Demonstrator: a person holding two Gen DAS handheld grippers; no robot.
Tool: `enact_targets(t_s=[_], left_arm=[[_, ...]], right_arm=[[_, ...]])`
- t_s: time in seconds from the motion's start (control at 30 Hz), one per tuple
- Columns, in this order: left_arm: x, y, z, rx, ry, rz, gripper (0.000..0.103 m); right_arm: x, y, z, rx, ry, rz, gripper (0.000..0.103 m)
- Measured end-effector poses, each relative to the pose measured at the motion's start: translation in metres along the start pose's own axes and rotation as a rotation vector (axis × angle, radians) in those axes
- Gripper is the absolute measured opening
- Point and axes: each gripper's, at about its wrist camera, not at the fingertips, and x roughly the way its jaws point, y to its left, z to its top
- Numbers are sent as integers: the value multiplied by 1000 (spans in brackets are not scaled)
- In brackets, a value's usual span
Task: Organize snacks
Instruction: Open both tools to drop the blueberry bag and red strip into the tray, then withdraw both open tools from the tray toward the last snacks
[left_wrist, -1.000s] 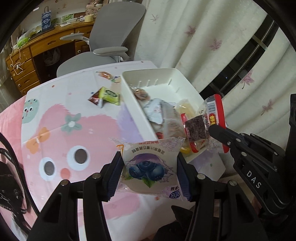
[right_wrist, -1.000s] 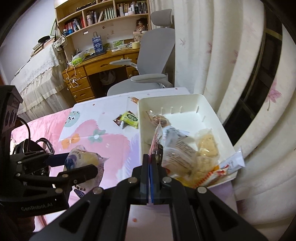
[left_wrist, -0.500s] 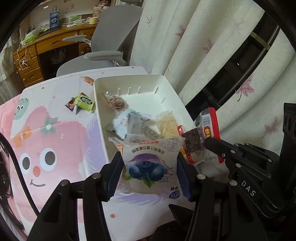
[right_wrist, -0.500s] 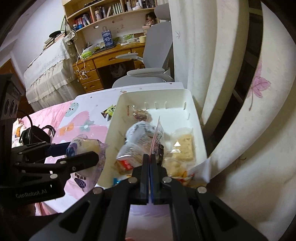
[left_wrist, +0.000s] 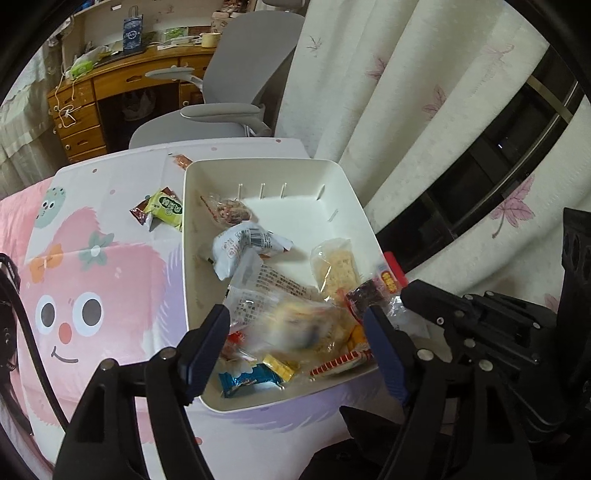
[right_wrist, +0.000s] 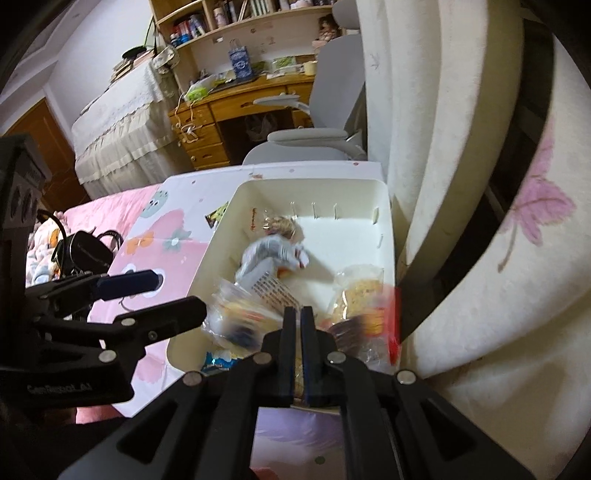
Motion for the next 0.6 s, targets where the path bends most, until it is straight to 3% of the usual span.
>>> enact_targets(t_s=[0.17, 0.33, 0.6], left_arm=[[-5, 6, -2, -23, -8, 21, 79], [-12, 23, -8, -69, -8, 41, 79], [-25, 67, -25, -163, -5, 61, 79]], right_arm=[[7, 5, 2, -19, 20, 31, 8], [14, 16, 3, -27, 42, 65, 23], [27, 41, -3, -7, 107, 113, 37]])
